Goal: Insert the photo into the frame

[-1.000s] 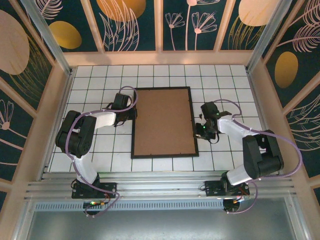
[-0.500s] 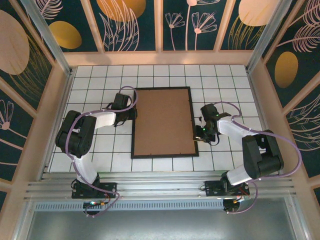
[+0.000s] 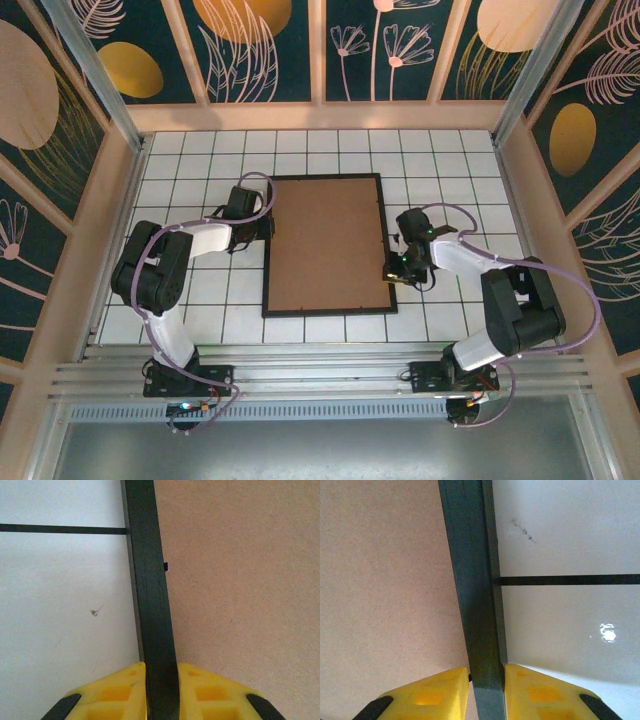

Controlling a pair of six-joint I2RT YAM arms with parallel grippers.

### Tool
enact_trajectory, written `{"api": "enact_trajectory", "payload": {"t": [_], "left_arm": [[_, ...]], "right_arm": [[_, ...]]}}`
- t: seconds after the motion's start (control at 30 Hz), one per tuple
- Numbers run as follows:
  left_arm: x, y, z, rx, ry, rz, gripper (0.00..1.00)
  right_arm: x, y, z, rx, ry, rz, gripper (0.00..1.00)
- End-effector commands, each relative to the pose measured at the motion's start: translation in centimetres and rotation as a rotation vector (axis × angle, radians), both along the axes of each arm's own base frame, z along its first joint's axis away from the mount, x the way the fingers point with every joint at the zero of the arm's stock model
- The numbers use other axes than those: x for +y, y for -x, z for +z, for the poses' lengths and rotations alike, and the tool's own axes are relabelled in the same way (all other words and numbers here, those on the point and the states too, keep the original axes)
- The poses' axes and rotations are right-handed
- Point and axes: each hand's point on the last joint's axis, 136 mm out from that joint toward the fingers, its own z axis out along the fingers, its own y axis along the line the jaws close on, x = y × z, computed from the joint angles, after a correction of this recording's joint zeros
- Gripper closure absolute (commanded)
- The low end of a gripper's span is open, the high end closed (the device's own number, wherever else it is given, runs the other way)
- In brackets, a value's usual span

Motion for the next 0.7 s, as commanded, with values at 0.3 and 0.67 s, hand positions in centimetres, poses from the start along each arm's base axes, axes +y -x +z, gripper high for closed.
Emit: {"api": "enact_trajectory", "payload": {"t": [0.3, 0.67], "left_arm": [[-0.4, 2.8, -3.2, 0.123, 0.003, -0.036, 0.81], [-0.3, 2.7, -3.1, 0.122, -0.003, -0.035, 0.80]], "right_arm": [[1.4, 1.4, -3.6, 0.058, 0.096, 0.075, 0.72], [1.2, -3.9, 2.8, -0.137, 0.066, 0.064, 0.59]]}}
